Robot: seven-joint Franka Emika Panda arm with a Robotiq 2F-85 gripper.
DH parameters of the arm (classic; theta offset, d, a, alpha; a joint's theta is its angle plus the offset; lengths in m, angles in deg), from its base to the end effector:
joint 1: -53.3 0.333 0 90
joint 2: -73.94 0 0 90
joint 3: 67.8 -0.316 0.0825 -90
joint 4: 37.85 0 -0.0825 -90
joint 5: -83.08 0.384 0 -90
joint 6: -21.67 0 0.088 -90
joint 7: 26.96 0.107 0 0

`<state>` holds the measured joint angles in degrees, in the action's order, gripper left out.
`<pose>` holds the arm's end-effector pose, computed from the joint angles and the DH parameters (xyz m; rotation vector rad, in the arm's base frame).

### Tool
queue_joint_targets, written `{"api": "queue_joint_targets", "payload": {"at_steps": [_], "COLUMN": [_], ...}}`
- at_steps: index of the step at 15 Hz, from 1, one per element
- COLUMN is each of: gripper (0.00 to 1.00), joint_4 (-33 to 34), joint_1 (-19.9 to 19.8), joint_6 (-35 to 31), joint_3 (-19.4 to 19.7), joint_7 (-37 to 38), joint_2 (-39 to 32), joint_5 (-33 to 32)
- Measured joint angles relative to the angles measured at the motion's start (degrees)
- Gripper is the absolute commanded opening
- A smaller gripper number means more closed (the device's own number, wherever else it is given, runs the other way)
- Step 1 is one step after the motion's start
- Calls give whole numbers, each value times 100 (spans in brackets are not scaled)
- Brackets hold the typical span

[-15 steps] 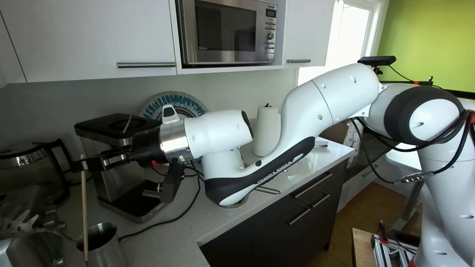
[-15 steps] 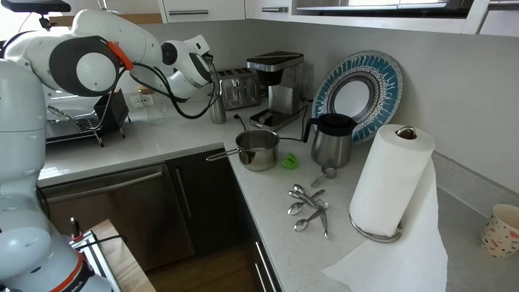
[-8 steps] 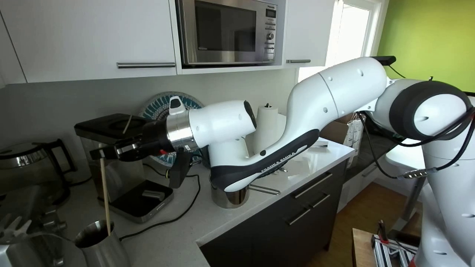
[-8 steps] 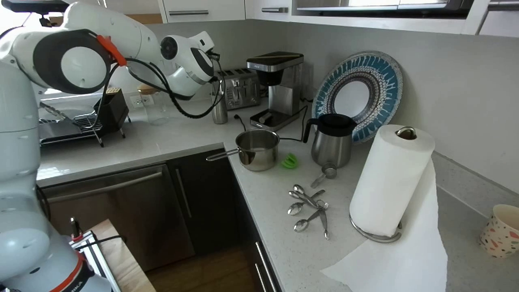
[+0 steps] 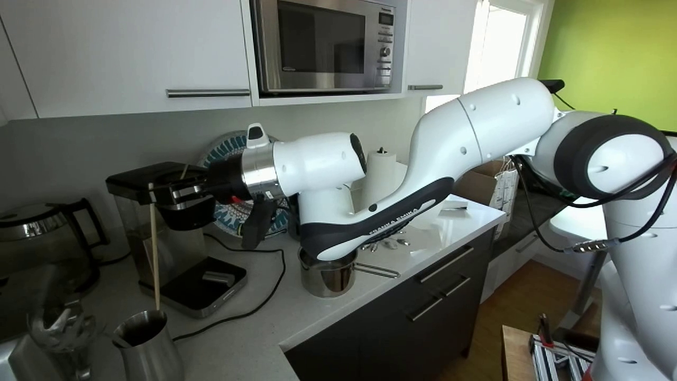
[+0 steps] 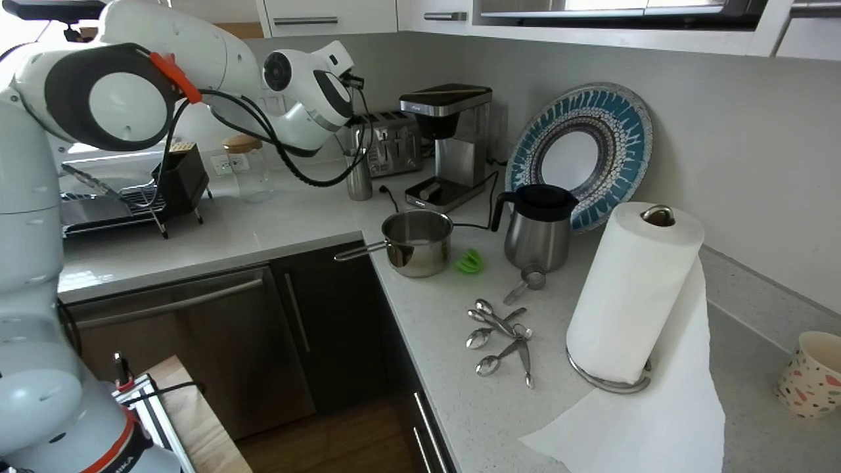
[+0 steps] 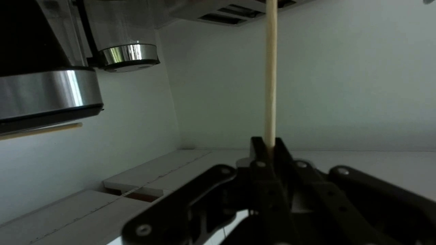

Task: Pick up the chopstick from the silver pot and put it in the silver cup

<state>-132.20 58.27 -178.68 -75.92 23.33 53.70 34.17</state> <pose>0.6324 0.2222 0.5650 -2.0957 -0.3644 -1.7041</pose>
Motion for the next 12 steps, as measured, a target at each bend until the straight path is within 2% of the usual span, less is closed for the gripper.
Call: {"api": "queue_joint_targets", "payload": {"at_steps": [4, 5, 6, 12], "gripper": [2, 33, 33, 79], "joint_4": [0, 0, -2, -8], "joint_1": [96, 122, 140, 220], "joint_6": [-162, -208, -239, -358], "joint_3": [98, 125, 139, 189], "joint_7": [-50, -83, -90, -116], "joint_2": [-75, -113, -157, -389], "joint_5": [176, 230, 277, 510]}}
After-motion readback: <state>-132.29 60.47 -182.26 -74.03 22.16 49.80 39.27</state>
